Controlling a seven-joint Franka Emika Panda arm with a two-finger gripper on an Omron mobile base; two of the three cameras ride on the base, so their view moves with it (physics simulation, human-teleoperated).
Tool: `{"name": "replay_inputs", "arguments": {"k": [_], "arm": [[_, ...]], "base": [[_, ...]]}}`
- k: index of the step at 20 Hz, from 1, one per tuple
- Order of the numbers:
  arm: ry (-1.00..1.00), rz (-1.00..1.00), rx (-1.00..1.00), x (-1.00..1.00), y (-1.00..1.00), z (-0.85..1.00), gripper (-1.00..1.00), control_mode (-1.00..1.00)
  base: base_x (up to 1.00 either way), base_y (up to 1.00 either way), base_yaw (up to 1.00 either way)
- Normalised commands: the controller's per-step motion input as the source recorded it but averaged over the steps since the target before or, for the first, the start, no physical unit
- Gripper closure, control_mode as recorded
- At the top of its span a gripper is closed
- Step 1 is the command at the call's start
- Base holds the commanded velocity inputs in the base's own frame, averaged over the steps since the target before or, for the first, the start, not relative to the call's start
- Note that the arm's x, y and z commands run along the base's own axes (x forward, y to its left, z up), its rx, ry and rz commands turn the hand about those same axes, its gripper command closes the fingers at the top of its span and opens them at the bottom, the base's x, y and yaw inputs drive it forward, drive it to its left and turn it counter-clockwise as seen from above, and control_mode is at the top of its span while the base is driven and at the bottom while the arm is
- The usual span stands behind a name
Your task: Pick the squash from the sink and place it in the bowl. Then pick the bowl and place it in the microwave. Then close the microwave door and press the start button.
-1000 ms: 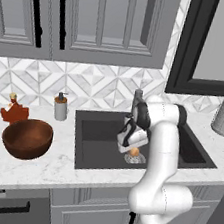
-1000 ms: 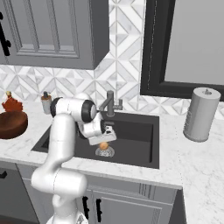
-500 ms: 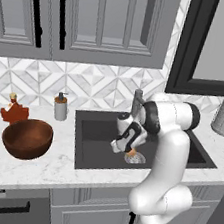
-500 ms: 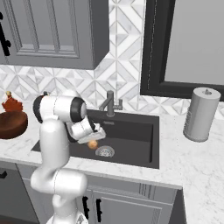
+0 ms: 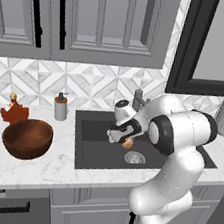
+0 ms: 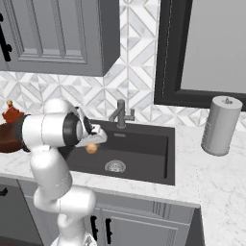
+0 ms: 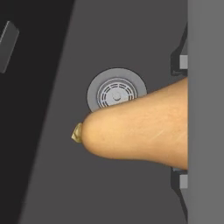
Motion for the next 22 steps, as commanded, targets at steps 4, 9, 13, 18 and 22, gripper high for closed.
{"name": "replay_inputs", "arguments": {"k": [4,9,13,18,22], "arm": [[0.03,-0.07,0.0,-0.33,0.28,1.0,1.0,-1.0],[0.0,-0.07,0.0,-0.49,0.42,0.91,1.0,-1.0],[-0.02,-0.06,0.02,-0.56,0.68,0.48,1.0,-1.0],[-0.06,-0.03,0.01,-0.58,0.84,0.24,1.0,-1.0],[0.0,0.0,0.01,-0.45,0.84,0.11,1.0,-1.0]], "base": [[0.0,0.0,0.0],[0.0,0.0,0.0],[0.0,0.0,0.0],[0.0,0.0,0.0],[0.0,0.0,0.0]]}}
